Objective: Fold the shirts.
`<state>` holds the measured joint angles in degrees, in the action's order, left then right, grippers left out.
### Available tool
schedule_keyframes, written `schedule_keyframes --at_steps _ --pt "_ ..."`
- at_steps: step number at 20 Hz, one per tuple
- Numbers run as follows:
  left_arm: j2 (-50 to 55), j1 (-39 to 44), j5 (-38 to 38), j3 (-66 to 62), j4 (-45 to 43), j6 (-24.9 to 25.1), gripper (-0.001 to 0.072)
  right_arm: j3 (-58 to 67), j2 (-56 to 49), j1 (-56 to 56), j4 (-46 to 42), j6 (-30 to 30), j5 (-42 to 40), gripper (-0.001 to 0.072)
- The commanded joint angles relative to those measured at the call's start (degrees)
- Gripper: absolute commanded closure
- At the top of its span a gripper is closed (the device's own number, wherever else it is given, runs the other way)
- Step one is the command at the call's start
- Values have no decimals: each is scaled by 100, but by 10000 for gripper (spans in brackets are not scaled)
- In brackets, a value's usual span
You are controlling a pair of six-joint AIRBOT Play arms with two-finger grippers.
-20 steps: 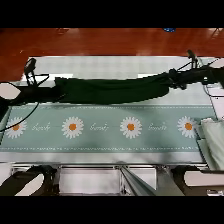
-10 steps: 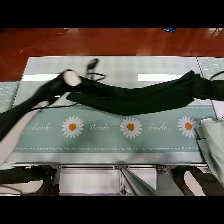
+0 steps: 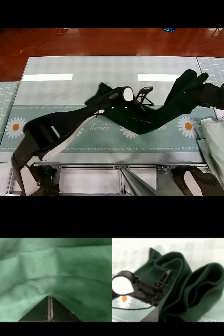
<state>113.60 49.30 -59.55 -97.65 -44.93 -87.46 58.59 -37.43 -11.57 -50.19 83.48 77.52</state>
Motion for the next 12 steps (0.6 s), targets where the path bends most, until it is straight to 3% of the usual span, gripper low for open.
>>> schedule_keyframes --at_steps 1,6,12 --pt "181 -210 -662 -562 -9 -26 690 -2 13 2 39 37 4 686" --pt "-787 -2020 -1674 -654 -732 -37 690 -2 -411 116 796 -153 -205 686" --pt "-3467 -4343 -1834 -302 -828 518 689 153 -1910 1963 1091 -273 -1733 686"
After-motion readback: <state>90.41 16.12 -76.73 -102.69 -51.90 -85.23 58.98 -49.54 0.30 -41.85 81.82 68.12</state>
